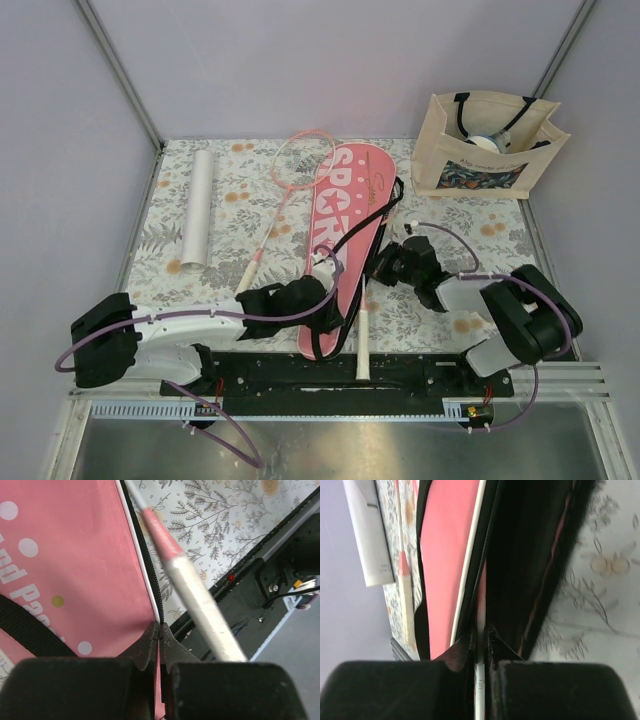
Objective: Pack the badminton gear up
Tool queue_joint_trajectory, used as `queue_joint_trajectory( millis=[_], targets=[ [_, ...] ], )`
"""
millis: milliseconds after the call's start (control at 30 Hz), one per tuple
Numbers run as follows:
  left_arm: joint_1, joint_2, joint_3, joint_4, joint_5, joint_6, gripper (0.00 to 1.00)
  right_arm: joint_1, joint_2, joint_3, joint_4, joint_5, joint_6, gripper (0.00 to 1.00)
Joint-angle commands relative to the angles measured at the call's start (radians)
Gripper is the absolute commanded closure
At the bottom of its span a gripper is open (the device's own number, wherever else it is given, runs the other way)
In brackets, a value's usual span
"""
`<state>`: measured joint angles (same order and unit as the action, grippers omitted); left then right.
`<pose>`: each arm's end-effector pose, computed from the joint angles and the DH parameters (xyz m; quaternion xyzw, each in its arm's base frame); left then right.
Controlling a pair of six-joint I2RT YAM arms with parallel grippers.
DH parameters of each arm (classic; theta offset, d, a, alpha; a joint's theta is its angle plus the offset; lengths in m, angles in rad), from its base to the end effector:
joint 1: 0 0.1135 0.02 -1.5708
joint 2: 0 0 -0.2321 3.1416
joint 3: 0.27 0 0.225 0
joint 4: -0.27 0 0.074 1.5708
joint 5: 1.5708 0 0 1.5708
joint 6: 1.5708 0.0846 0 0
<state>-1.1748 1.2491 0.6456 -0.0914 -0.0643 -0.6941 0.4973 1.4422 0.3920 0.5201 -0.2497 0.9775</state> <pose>0.1134 -0.2571 0.1586 0.2022 0.8824 -0.3236 0.2753 0.2403 0.1542 0.1065 0.1446 0.8509 0.4117 0.2925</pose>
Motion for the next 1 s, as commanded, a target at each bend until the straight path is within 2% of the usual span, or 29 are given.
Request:
queue_joint_trajectory(
  millis=[0,200,767,967],
  targets=[
    [-0.003,-0.053,-0.038,0.134,0.087,-0.083,1.0,0.029,0.121,0.094,0.322,0.085,0.058,1.0],
    [-0.003,-0.07,-0.099,0.232,0.116,-0.165,1.0,0.044,0.259,0.149,0.435,0.141,0.084,1.0],
    [-0.022,-0.048,-0.159,0.343,0.106,-0.257,1.0,0.107,0.374,0.215,0.517,0.343,0.144,1.0],
    [-0.029,-0.037,-0.158,0.331,0.08,-0.26,1.0,0.136,0.429,0.243,0.572,0.375,0.156,1.0]
  ],
)
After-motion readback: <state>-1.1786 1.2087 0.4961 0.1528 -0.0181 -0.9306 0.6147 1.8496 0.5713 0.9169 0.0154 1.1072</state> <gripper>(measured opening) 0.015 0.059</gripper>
